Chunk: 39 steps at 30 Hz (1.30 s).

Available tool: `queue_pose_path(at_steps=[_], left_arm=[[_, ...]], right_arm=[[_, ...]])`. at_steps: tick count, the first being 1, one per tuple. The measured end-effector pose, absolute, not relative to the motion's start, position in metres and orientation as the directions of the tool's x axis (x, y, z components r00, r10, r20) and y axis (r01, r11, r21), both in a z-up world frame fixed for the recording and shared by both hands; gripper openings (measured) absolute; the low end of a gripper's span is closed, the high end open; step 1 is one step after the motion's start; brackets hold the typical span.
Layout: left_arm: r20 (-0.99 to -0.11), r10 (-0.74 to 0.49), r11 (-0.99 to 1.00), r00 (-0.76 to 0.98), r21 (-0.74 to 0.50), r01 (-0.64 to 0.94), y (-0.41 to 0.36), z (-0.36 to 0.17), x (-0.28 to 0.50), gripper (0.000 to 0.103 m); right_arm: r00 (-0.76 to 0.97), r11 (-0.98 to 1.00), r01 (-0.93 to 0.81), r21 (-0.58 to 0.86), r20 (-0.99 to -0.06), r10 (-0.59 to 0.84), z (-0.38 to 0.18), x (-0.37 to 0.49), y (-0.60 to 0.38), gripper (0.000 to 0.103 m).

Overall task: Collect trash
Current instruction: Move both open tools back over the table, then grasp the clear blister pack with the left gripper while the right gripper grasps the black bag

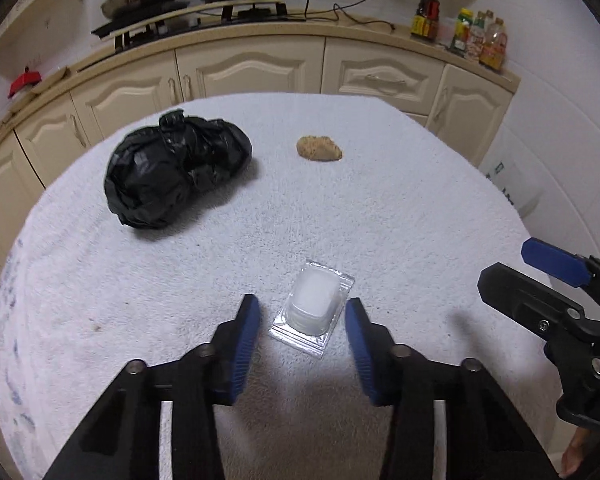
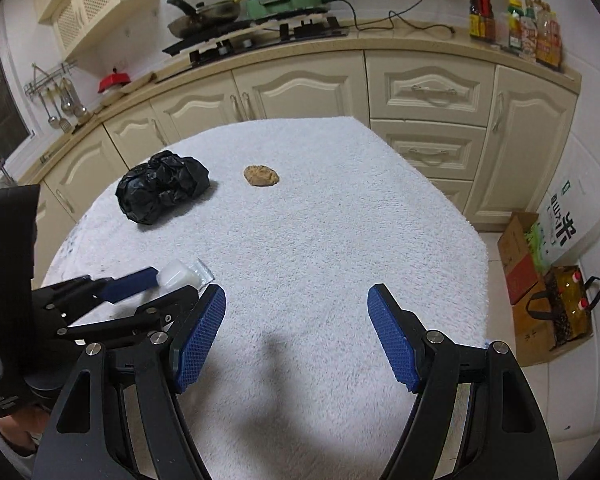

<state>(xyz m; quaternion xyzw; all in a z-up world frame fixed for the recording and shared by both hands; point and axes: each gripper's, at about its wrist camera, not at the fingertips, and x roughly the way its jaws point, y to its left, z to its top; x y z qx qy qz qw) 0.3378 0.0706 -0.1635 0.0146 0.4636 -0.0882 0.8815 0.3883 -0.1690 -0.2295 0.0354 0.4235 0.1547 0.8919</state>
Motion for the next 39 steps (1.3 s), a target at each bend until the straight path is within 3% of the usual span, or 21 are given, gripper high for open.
queue_pose_path(at_steps=[4,5,10,11,20,23,28,33,35,39], left_arm=[[-0.813,-0.170,0.979,0.558,-0.076,0.187,0.068,-0.166,0.356,0.038],[-0.813,-0.174,0.978,0.556,-0.076,0.195,0.068,-0.168,0.359,0.027],[-0.800,-0.167,0.979,0.577,-0.064,0.194,0.077,-0.172,0.365,0.023],[-0.794,-0.150,0.983,0.590,-0.054,0.178,0.083,-0.169,0.362,0.018],[-0.756,-0.046,0.998,0.653,-0.054,0.007,0.175,-0.150,0.347,0.018],[-0.764,-0.012,0.996,0.645,-0.063,-0.056,0.204,-0.151,0.348,0.018],[-0.766,0.002,0.990,0.643,-0.090,-0.111,0.229,-0.149,0.347,0.018],[-0.767,0.000,0.989,0.641,-0.096,-0.115,0.233,-0.146,0.349,0.018],[-0.769,-0.010,0.989,0.639,-0.102,-0.108,0.234,-0.149,0.353,0.018],[-0.767,-0.020,0.989,0.641,-0.109,-0.099,0.231,-0.149,0.356,0.018]], right_arm=[[0.586,0.953,-0.239,0.185,-0.756,0.293,-0.235,0.396,-0.164,0.075],[0.583,0.953,-0.238,0.185,-0.758,0.293,-0.236,0.399,-0.162,0.075],[0.579,0.955,-0.247,0.165,-0.765,0.282,-0.235,0.411,-0.147,0.075],[0.580,0.954,-0.255,0.159,-0.765,0.282,-0.234,0.415,-0.142,0.075],[0.528,0.897,-0.420,0.138,-0.767,0.365,-0.233,0.444,-0.050,0.076],[0.511,0.875,-0.462,0.142,-0.764,0.393,-0.236,0.452,-0.020,0.087],[0.491,0.858,-0.461,0.226,-0.740,0.459,-0.232,0.468,0.009,0.092],[0.528,0.905,-0.411,0.106,-0.782,0.332,-0.247,0.488,0.029,0.098],[0.511,0.898,-0.410,0.161,-0.775,0.372,-0.252,0.493,0.024,0.097],[0.496,0.873,-0.430,0.229,-0.748,0.441,-0.251,0.492,0.012,0.079]])
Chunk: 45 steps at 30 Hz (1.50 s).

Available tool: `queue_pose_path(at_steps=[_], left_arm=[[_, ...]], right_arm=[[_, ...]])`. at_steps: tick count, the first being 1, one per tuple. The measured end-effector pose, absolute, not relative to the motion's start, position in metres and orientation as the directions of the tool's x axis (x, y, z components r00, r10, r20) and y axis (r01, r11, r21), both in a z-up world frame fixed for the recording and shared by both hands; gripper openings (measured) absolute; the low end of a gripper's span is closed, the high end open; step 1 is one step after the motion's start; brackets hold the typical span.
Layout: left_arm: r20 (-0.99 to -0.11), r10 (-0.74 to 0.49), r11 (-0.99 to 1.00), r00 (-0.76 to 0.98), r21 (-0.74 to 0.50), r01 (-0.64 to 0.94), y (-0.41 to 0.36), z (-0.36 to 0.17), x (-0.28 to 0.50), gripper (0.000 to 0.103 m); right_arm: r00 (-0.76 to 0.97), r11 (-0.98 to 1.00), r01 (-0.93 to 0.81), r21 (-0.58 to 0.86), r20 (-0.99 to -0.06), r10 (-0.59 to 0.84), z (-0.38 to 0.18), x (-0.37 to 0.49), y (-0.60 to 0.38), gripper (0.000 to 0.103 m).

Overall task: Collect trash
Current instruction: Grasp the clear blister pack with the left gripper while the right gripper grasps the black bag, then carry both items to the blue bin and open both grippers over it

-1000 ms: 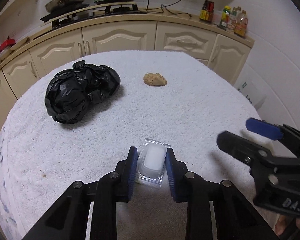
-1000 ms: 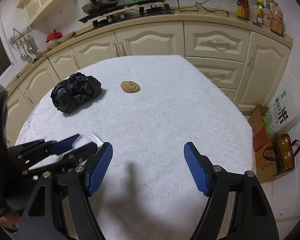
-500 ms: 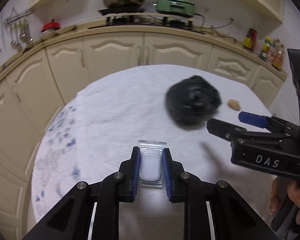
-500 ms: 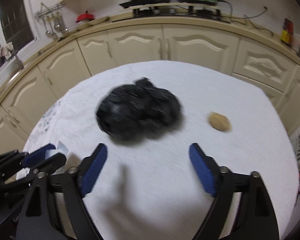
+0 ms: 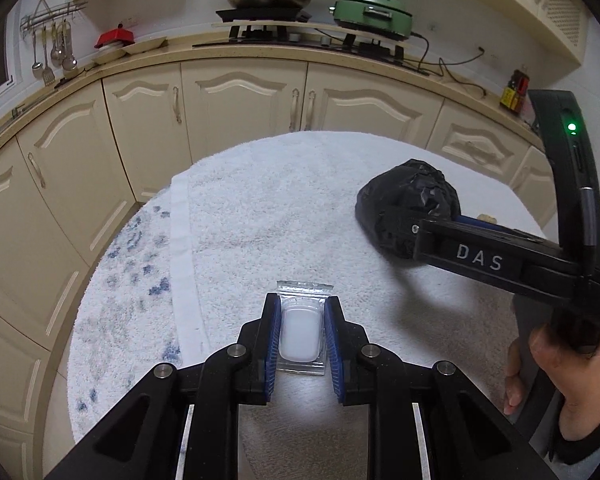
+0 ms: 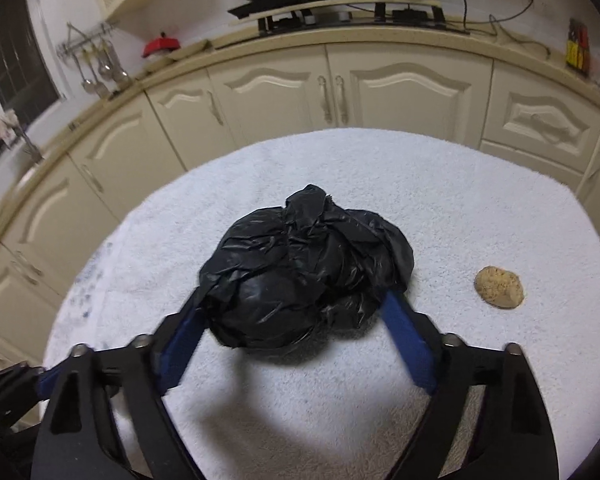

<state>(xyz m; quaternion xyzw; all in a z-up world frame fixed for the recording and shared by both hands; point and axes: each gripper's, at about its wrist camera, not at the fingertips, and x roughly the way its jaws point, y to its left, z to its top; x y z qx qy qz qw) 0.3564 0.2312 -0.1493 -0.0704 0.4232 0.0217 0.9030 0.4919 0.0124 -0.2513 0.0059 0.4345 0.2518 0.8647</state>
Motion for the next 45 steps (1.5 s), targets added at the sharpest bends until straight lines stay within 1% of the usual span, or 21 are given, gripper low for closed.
queue_pose_path(at_steps=[3,9,14,20,26,34,39,45], left_arm=[[-0.766,-0.033,0.989,0.642,-0.118,-0.089,0.228,-0.150,0.358,0.018],[-0.756,-0.052,0.990,0.653,-0.125,-0.067,0.209,-0.144,0.348,0.018],[-0.742,-0.084,0.992,0.665,-0.124,-0.014,0.173,-0.132,0.333,0.018],[-0.723,-0.148,0.989,0.675,-0.104,0.105,0.099,-0.120,0.321,0.018],[-0.716,-0.236,0.962,0.657,-0.075,0.264,-0.001,-0.115,0.312,0.018],[-0.744,-0.337,0.882,0.577,-0.037,0.469,-0.141,-0.131,0.304,0.018],[-0.778,-0.365,0.838,0.511,-0.036,0.544,-0.208,-0.153,0.312,0.018],[-0.824,-0.355,0.811,0.442,-0.036,0.584,-0.264,-0.186,0.337,0.018]], right_arm=[[0.484,0.856,-0.453,0.250,-0.737,0.472,-0.247,0.483,0.003,0.074],[0.514,0.841,-0.458,0.289,-0.685,0.516,-0.226,0.458,-0.027,0.074],[0.574,0.847,-0.438,0.301,-0.632,0.521,-0.201,0.427,-0.076,0.074],[0.654,0.885,-0.362,0.293,-0.597,0.465,-0.187,0.389,-0.159,0.074],[0.729,0.923,-0.238,0.303,-0.572,0.376,-0.184,0.355,-0.257,0.074],[0.783,0.946,-0.031,0.323,-0.580,0.224,-0.199,0.316,-0.396,0.074],[0.775,0.938,0.068,0.341,-0.609,0.166,-0.222,0.303,-0.456,0.074],[0.745,0.921,0.150,0.359,-0.654,0.134,-0.256,0.303,-0.505,0.074]])
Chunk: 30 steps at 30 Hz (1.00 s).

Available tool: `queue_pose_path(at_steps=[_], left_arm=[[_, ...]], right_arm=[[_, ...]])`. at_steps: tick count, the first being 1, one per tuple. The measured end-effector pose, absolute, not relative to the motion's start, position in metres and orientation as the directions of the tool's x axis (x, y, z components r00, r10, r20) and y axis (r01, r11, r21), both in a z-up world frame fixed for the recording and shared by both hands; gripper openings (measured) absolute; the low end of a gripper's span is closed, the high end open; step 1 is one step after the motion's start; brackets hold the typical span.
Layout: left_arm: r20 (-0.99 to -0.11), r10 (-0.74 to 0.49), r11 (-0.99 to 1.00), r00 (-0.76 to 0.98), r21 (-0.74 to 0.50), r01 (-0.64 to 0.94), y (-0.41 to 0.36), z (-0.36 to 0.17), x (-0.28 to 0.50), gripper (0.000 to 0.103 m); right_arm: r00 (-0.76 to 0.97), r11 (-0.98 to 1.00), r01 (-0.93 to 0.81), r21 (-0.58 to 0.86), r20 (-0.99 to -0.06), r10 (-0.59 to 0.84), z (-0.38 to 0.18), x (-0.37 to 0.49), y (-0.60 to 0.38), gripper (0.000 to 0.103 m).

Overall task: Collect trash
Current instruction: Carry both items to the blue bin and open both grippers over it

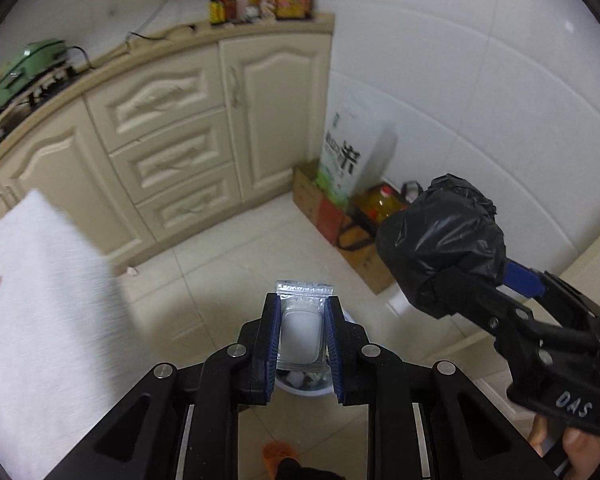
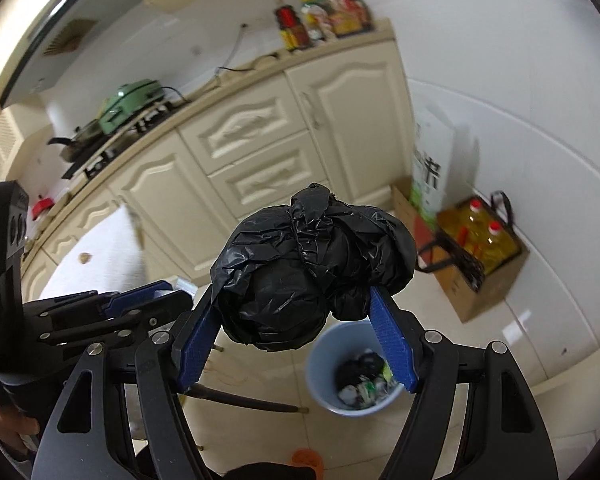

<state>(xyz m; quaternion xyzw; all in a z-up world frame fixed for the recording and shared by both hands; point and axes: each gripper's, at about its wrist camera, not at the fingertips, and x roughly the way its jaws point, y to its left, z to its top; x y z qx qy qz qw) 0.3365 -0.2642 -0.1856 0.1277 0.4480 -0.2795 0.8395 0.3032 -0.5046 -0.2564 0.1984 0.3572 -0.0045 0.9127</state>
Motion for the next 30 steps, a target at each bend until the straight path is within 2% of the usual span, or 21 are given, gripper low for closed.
queue_pose_path(at_steps=[14,16,20,21,30], left_arm=[[-0.888,-0.264,0.798,0.375,0.017,0.602,-0.369,-0.251,0.414,0.020],[-0.890,-0.251,0.801,0.380,0.030,0.598,-0.373,-0.258,0.418,0.025],[-0.885,-0.217,0.823,0.411,0.061,0.564,-0.375,-0.268,0.428,0.057],[-0.881,-0.213,0.830,0.422,0.064,0.554,-0.374,-0.269,0.428,0.060],[-0.859,-0.169,0.870,0.484,0.101,0.482,-0.364,-0.264,0.416,0.061]], right_arm=[[0.676,0.895,0.214,0.390,-0.721,0.152,-0.321,0.330,-0.541,0.074],[0.671,0.893,0.219,0.393,-0.725,0.155,-0.326,0.332,-0.542,0.074],[0.659,0.888,0.229,0.399,-0.735,0.160,-0.335,0.338,-0.544,0.074],[0.657,0.887,0.229,0.400,-0.736,0.163,-0.336,0.339,-0.544,0.074],[0.643,0.889,0.211,0.405,-0.743,0.186,-0.344,0.350,-0.529,0.074]])
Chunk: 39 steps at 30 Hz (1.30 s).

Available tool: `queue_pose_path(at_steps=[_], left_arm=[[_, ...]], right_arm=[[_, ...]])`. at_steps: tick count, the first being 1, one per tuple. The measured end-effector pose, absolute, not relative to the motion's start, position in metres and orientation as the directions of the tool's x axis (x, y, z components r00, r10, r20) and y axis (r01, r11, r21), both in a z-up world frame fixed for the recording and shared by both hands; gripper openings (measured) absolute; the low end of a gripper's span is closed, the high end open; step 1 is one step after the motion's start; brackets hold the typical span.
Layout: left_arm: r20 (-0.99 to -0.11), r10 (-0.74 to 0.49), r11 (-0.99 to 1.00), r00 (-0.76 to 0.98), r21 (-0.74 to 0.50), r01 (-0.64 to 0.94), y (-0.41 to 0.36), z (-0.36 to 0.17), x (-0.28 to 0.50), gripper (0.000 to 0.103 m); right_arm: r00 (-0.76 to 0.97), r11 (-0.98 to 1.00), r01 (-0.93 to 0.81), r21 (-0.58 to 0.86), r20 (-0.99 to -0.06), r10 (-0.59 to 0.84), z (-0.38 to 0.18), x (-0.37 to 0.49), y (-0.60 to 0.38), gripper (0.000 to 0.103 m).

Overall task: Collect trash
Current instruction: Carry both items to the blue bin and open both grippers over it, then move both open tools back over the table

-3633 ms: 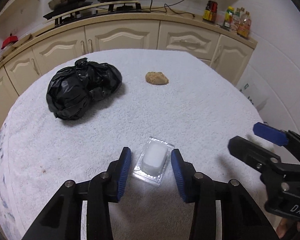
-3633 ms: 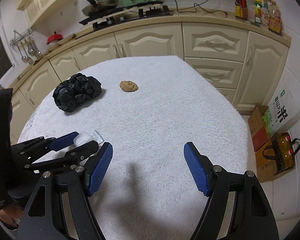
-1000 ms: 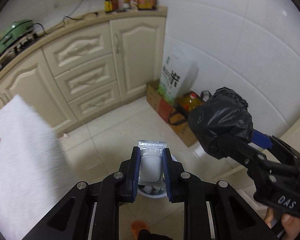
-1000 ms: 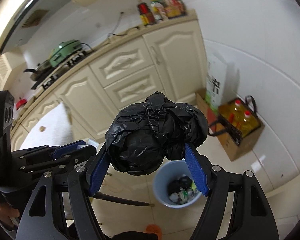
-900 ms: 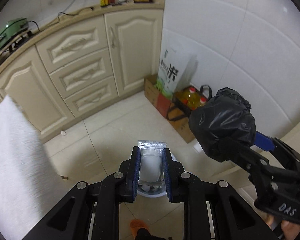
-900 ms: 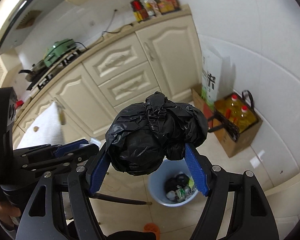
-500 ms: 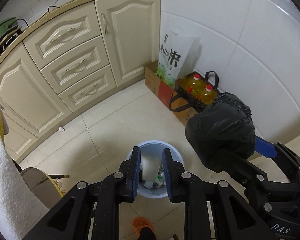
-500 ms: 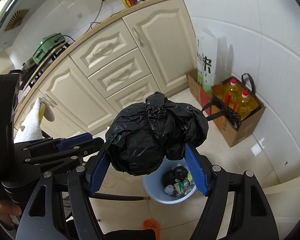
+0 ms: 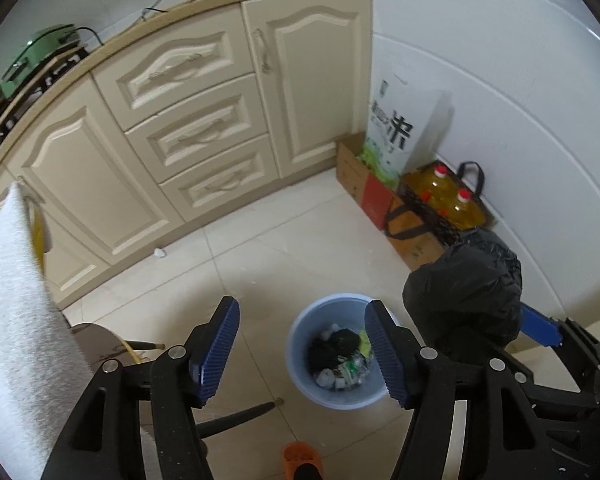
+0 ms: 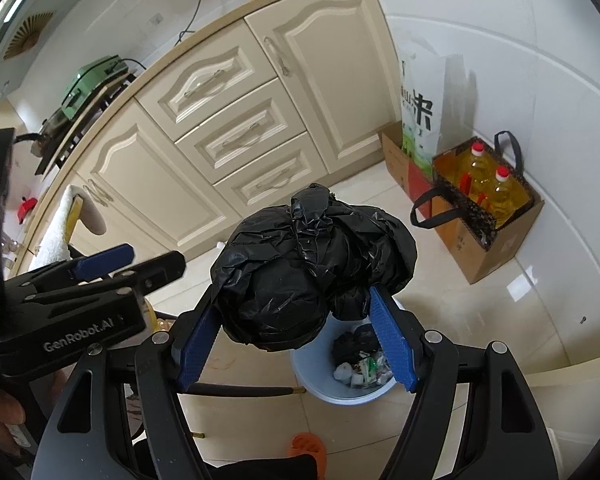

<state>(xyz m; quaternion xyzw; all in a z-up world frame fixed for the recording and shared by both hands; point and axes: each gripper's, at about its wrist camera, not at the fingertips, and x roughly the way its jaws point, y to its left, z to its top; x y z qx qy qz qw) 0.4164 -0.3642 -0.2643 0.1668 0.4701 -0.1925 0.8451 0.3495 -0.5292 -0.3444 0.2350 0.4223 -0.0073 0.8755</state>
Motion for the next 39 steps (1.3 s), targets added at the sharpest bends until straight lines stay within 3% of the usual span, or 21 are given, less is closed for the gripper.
queue_pose_path(at_steps=[7,12,17,28,35,39], left_arm=[[-0.833,-0.188,0.884,0.520,0.087,0.459,-0.350,-0.248,0.400,0.065],[-0.827,-0.190,0.888,0.530,0.084,0.451,-0.343,-0.241,0.395,0.065],[-0.826,-0.214,0.893,0.522,0.051,0.446,-0.330,-0.230,0.390,0.065],[-0.762,-0.305,0.868,0.571,0.025,0.496,-0.263,-0.152,0.343,0.067],[-0.683,-0.296,0.885,0.668,0.068,0.461,-0.187,-0.095,0.303,0.074],[-0.648,-0.260,0.908,0.716,0.087,0.409,-0.139,-0.076,0.296,0.083]], right_arm=[[0.629,0.879,0.223,0.421,-0.751,0.200,-0.353,0.364,-0.522,0.078],[0.630,0.878,0.229,0.419,-0.752,0.195,-0.351,0.366,-0.517,0.088],[0.633,0.884,0.225,0.409,-0.751,0.186,-0.340,0.362,-0.513,0.089],[0.702,0.915,0.144,0.376,-0.691,0.174,-0.267,0.340,-0.473,0.091],[0.755,0.941,0.031,0.337,-0.625,0.199,-0.210,0.332,-0.414,0.094],[0.758,0.948,-0.018,0.319,-0.614,0.221,-0.196,0.337,-0.384,0.095]])
